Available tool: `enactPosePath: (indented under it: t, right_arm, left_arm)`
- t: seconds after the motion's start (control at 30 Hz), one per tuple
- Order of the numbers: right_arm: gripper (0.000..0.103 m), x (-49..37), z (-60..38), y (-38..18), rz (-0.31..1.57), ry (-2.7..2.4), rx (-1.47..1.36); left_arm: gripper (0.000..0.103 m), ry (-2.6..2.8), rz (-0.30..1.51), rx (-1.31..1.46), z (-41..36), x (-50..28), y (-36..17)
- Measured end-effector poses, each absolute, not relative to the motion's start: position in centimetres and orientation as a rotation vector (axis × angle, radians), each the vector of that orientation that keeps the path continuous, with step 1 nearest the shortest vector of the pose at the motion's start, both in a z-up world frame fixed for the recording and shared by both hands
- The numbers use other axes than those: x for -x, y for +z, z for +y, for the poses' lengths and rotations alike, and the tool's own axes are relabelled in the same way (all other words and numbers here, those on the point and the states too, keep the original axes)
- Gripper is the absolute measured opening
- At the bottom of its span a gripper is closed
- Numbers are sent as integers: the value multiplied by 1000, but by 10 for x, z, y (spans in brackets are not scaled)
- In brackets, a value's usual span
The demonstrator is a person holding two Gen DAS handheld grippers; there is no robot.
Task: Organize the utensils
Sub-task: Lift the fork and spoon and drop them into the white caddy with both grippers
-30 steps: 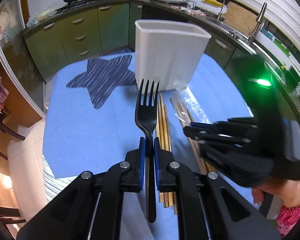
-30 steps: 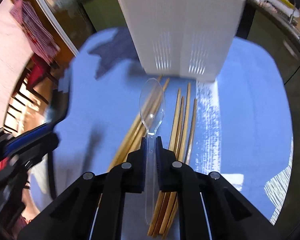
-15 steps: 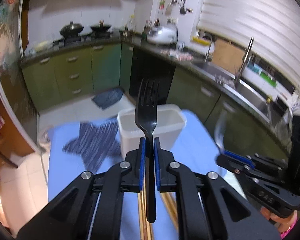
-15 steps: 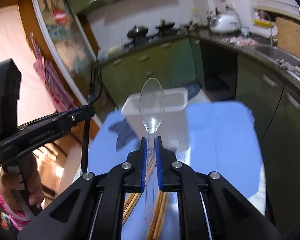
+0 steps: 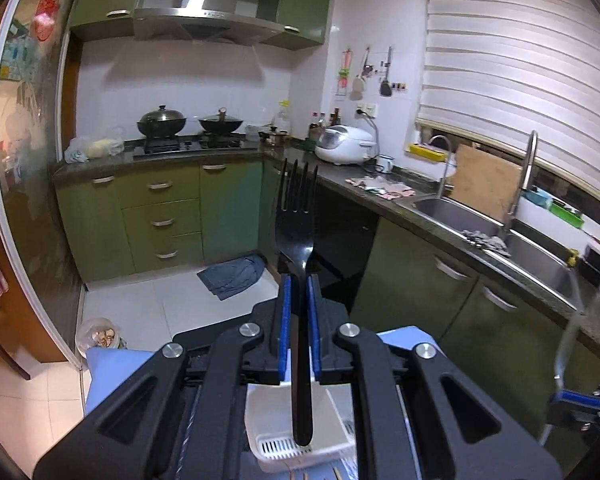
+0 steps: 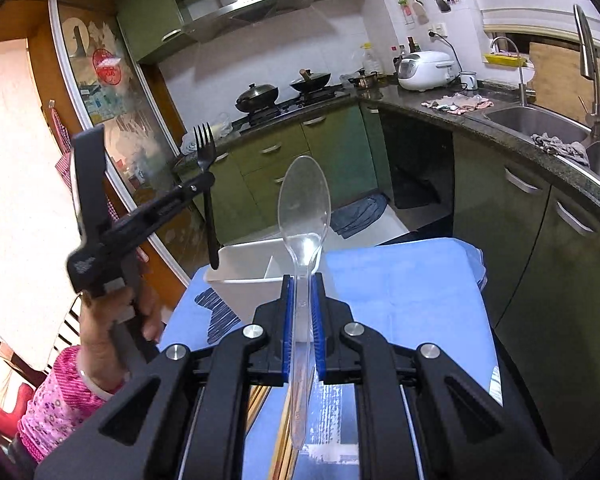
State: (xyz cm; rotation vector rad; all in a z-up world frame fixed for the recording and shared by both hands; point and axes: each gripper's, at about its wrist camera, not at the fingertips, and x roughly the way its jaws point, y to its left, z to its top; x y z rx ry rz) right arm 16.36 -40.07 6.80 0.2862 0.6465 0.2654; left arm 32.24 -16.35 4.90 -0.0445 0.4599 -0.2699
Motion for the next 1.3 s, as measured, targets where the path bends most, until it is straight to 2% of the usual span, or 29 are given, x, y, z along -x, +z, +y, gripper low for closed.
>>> enactPosePath:
  t: [0.4,0.77,0.8,0.87,0.9,0.93,1.3]
  right_arm:
    - [9,-203,-380,69,620,245,-259]
    - [9,-285,-365,97,452,192,-315]
    - [9,-293,-361,97,442,189,-310]
    - [9,-307,-353,95,433,182,-286]
    - [9,-312,-349,93,429,175,-272]
    - [9,-316,-346,90,426,168,-261]
    - [9,-307,-334,42,450,162,-209]
  left_arm:
    - [9,-303,558,-29,-166,-309,7]
    - [9,-314,601,-41,-149,-287,-10]
    - [11,-318,601,-42,-147,-286,-10]
    - [25,-320,604,-47,-145,-284,-10]
    - [40,-323,608,-50,-145,-284,-10]
    - [48,-322,609,-52,-144,-283,-11]
    - [48,-322,618,-16,-123,-256,-4]
